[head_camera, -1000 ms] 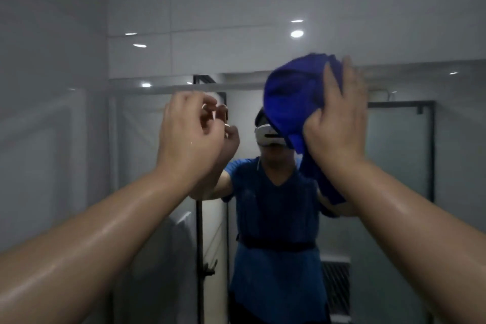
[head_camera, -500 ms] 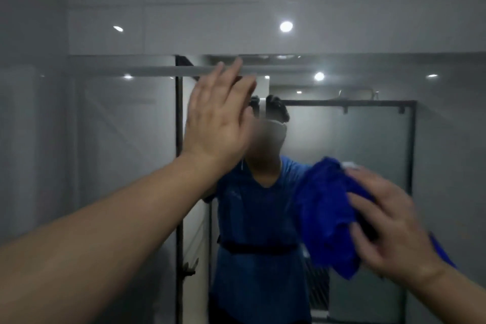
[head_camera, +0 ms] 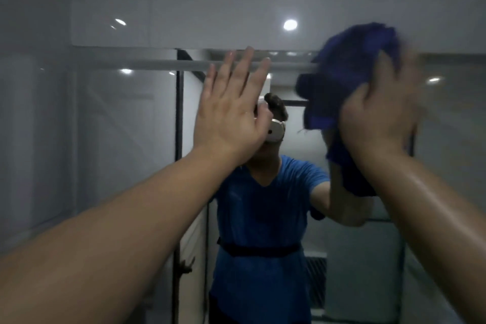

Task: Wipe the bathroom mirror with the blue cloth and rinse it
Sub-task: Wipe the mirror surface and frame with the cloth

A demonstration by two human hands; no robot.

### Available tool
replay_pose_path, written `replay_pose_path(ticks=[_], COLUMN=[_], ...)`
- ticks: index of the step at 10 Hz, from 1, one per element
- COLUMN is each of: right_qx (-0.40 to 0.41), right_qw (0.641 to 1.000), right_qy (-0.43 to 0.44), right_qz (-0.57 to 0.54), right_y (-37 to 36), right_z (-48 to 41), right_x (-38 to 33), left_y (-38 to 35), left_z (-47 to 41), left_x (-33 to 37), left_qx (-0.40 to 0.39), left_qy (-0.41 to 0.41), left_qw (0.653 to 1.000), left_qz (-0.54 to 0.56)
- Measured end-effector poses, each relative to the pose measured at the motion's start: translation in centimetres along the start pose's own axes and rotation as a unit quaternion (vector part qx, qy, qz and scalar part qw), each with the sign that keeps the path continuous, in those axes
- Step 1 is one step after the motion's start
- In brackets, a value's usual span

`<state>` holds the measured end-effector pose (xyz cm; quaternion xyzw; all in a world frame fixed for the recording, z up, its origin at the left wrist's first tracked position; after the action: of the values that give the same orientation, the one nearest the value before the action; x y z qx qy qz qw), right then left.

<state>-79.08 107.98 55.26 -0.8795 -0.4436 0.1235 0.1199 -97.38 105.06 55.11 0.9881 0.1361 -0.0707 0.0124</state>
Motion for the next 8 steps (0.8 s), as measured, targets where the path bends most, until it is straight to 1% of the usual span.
replay_pose_path(ticks=[1,2,3,4,5,6,7,8], right_qx=[-0.146,-0.208,-0.260,-0.241,-0.191,-0.079,-0.020,-0.053], right_qw=[0.984,0.957,0.929,0.940,0.971,0.996,0.992,0.994], right_qy=[0.089,0.174,0.233,0.216,0.130,-0.037,-0.118,-0.046], right_qz=[-0.054,-0.101,-0.124,-0.106,-0.068,-0.018,0.030,0.079], right_y=[-2.0,-0.6,2.4,5.0,5.7,4.3,2.0,-1.8], right_z=[2.9,8.1,13.1,13.2,9.5,1.0,-4.4,-7.4], right_x=[4.2,4.2,7.9,13.3,17.1,19.5,18.0,11.7], left_y=[0.1,0.4,0.7,0.8,0.7,0.7,0.8,0.9], left_z=[0.0,0.0,-0.1,0.0,0.0,-0.4,-0.3,-0.4], left_x=[0.0,0.2,0.4,0.5,0.3,0.2,0.3,0.3], left_qx=[0.017,0.023,0.009,0.002,-0.005,-0.009,-0.005,-0.004], left_qy=[-0.011,-0.005,-0.005,-0.007,-0.009,-0.011,-0.012,-0.012], left_qw=[1.000,1.000,1.000,1.000,1.000,1.000,1.000,1.000], left_qz=[0.010,0.009,0.004,0.005,-0.008,-0.012,-0.003,-0.001])
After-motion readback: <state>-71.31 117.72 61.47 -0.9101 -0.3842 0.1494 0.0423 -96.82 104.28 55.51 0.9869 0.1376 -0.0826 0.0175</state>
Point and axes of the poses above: each hand's wrist, its own z-axis away from the middle knuckle, its own y-axis out of the back of the hand, x = y × z, the point moved 7 cm from there along -z, towards the middle knuckle, and after that the axes turned 9 degrees about x, right-handed, at the moved point
